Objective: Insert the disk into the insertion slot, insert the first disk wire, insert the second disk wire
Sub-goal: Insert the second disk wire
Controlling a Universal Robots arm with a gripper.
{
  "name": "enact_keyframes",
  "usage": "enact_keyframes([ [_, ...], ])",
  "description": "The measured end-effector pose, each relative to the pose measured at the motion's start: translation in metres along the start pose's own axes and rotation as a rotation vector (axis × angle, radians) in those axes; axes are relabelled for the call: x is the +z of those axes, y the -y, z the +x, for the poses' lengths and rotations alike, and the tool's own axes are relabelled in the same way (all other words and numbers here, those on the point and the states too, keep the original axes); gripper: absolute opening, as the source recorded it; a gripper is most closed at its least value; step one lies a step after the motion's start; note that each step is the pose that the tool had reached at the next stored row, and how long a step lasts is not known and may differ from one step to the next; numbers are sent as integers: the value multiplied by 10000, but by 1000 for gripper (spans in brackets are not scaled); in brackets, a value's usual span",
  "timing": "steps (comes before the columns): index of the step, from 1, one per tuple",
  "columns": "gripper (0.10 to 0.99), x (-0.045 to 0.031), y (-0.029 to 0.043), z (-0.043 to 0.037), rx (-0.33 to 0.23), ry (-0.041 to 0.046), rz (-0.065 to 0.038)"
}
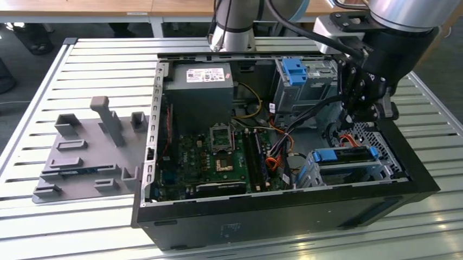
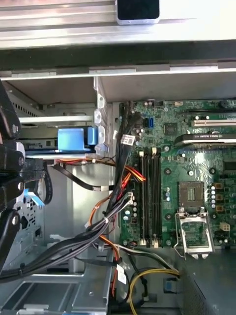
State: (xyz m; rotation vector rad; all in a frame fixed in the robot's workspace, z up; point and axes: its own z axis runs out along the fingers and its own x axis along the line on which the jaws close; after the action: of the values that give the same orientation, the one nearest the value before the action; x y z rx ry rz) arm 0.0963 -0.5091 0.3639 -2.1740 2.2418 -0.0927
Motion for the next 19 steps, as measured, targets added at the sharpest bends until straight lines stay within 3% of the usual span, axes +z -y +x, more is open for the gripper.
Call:
enact_keyframes([
  [10, 114, -5, -24, -112, 7, -7, 0],
  [13, 235, -6, -31, -132, 6, -7, 0],
  [18, 247, 4, -34, -161, 10, -39, -14],
  [19, 310, 13, -34, -165, 9, -63, -15],
])
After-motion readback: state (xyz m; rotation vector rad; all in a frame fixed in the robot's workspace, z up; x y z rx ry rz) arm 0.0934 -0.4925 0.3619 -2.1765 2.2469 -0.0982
